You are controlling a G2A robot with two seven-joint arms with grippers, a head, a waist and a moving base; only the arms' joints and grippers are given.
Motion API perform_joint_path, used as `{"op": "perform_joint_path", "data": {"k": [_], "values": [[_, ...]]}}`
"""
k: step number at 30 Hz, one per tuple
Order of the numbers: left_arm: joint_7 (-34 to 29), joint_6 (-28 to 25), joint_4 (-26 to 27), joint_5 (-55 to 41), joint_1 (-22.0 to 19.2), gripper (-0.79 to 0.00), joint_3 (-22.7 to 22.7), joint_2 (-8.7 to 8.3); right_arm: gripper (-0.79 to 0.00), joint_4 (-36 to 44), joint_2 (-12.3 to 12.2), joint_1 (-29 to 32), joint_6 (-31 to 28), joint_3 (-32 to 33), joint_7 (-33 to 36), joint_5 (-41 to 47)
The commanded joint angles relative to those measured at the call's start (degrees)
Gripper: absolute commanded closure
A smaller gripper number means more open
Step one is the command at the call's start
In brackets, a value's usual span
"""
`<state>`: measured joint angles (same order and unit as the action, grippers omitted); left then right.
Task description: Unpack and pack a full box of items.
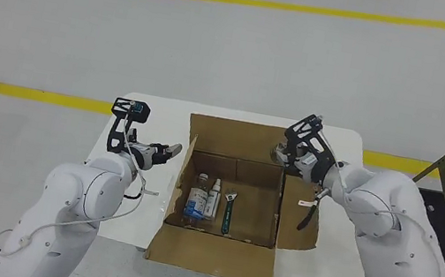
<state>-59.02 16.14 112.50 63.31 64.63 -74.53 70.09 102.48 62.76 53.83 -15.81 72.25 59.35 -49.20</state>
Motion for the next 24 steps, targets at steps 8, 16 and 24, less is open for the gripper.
{"op": "perform_joint_path", "data": {"k": [8, 16, 24], "values": [[0.00, 0.00, 0.00, 0.00, 0.00, -0.785, 0.00, 0.00, 0.000, -2.20, 2.42, -3.72, 6.15, -14.27, -2.76, -6.49], [0.00, 0.00, 0.00, 0.00, 0.00, -0.785, 0.00, 0.00, 0.000, -9.02, 6.05, -7.67, 21.07, -25.98, -0.85, -13.18], [0.00, 0.00, 0.00, 0.00, 0.00, -0.785, 0.00, 0.00, 0.000, -18.17, 9.00, -8.58, 30.53, -31.27, 0.13, -14.54]]}}
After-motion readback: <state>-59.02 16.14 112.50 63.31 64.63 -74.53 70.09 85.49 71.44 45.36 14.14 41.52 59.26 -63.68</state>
